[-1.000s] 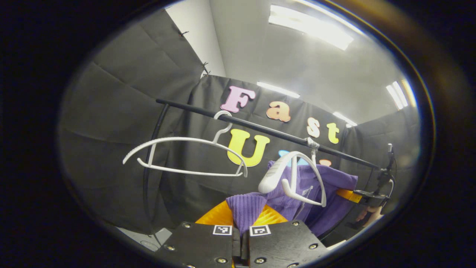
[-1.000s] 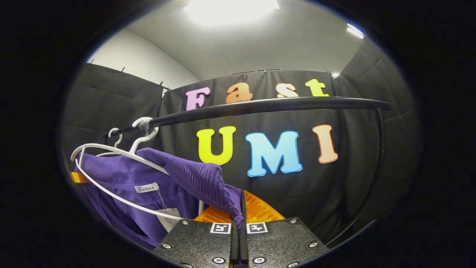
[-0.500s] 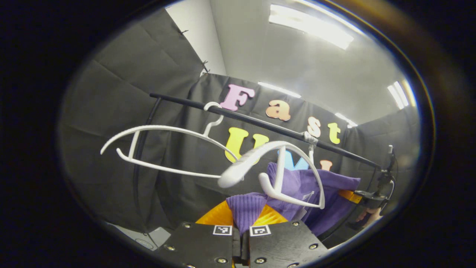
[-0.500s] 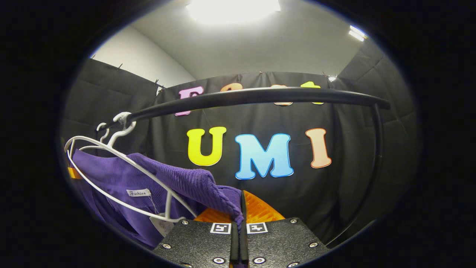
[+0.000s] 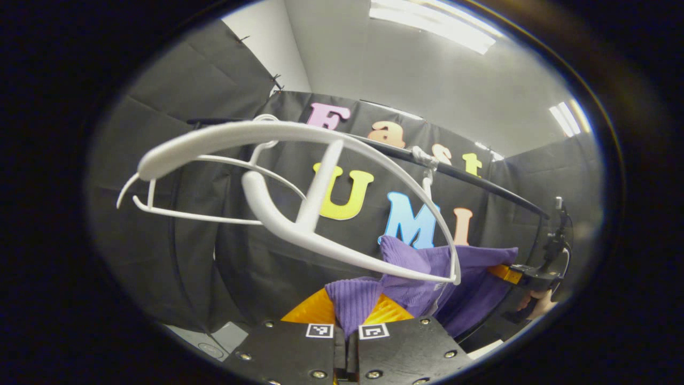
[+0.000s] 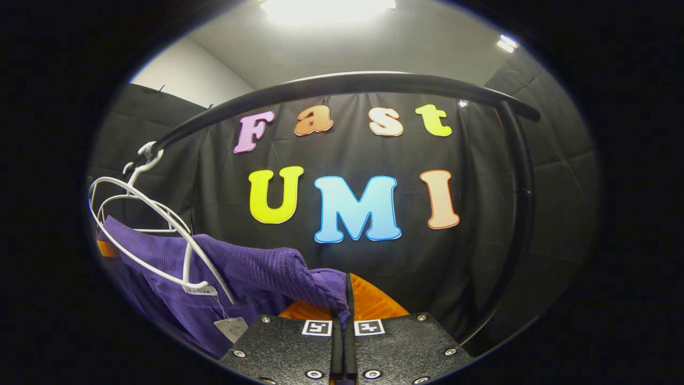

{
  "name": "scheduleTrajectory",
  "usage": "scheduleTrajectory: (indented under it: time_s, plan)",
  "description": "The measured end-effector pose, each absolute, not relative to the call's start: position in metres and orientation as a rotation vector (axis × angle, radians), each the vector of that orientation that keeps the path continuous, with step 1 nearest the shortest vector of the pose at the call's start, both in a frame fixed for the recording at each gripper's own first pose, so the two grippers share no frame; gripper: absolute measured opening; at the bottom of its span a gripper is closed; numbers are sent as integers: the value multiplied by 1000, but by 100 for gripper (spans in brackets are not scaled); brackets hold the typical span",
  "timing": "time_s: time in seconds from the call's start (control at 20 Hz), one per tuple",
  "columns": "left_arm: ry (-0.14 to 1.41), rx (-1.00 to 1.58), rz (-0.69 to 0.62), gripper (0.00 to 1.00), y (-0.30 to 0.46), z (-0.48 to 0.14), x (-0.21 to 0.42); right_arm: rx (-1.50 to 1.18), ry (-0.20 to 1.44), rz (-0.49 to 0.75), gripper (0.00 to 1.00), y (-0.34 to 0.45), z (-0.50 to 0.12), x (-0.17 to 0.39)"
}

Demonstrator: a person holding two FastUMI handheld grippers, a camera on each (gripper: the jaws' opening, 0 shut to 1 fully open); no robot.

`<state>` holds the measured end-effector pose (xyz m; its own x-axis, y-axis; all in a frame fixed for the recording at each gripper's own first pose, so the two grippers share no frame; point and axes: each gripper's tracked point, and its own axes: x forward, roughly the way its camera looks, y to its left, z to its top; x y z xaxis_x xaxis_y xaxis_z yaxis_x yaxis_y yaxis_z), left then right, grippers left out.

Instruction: Grasp the clothes on the hanger with both hands and then place them into the laundry hamper below.

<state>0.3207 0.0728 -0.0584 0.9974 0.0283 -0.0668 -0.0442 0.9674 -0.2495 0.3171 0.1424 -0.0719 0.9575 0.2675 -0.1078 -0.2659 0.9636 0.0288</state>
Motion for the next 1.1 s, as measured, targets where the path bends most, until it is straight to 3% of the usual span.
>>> scheduleTrajectory:
  time_s: [0.6,1.1]
  plan:
    - [205,-260,0,2,6,-110,308,16,212,245,1,91,-112,288]
    - [202,-260,-148,0,12,-114,235,48,223,153,1,96,-90,170]
